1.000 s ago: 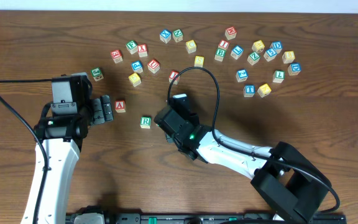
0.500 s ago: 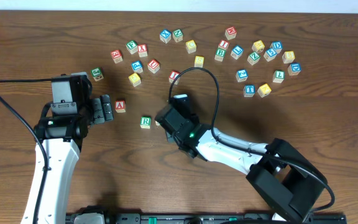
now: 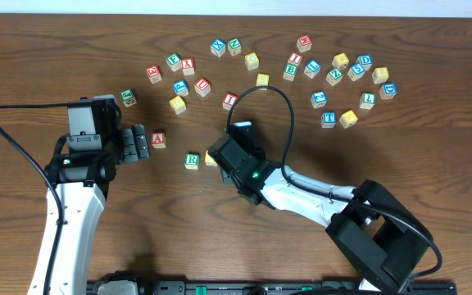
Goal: Spell out ROBOT
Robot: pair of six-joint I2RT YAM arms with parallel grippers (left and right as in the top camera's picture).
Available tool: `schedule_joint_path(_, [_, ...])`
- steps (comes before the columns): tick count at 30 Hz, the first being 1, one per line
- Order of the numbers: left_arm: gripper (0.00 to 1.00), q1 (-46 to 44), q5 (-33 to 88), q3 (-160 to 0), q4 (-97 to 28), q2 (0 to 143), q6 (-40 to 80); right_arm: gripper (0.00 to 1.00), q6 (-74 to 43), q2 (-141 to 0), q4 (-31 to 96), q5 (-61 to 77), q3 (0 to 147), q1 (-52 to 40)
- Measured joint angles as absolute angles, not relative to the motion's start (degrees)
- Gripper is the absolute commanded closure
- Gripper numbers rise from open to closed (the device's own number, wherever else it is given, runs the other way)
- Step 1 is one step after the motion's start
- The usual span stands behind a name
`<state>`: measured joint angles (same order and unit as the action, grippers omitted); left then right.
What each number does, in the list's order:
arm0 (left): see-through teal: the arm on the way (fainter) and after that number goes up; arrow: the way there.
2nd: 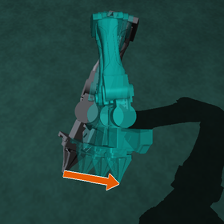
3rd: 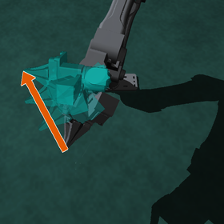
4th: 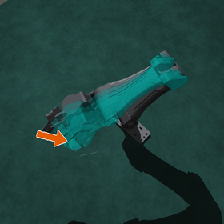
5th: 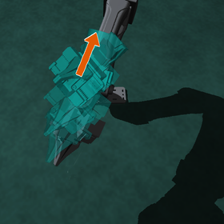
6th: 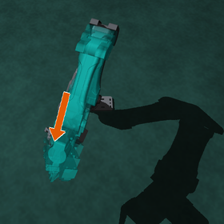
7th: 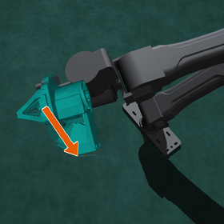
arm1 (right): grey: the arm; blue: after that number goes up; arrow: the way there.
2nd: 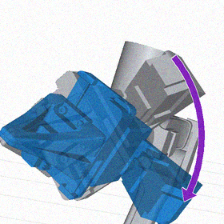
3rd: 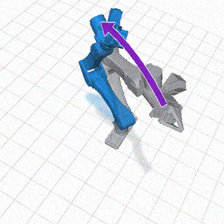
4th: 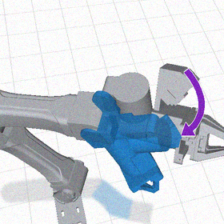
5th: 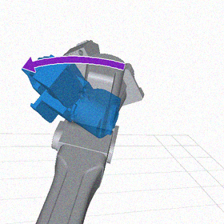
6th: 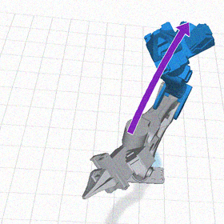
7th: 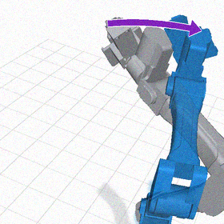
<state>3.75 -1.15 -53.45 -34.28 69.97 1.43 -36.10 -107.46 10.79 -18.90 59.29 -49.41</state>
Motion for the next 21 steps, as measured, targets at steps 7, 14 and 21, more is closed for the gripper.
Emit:
schedule_joint_path(7, [0.04,3.7,-1.1,-53.5,-34.3,70.0,1.4,0.42,-36.1,-107.5,8.8,-18.8,59.3,-49.4])
schedule_joint_path(14, [0.04,3.7,-1.1,-53.5,-34.3,70.0,1.4,0.43,-35.7,-107.5,8.5,-18.8,59.3,-49.4])
schedule_joint_path(21, [0.04,3.7,-1.1,-53.5,-34.3,70.0,1.4,0.42,-35.6,-107.5,10.1,-19.1,59.3,-49.4])
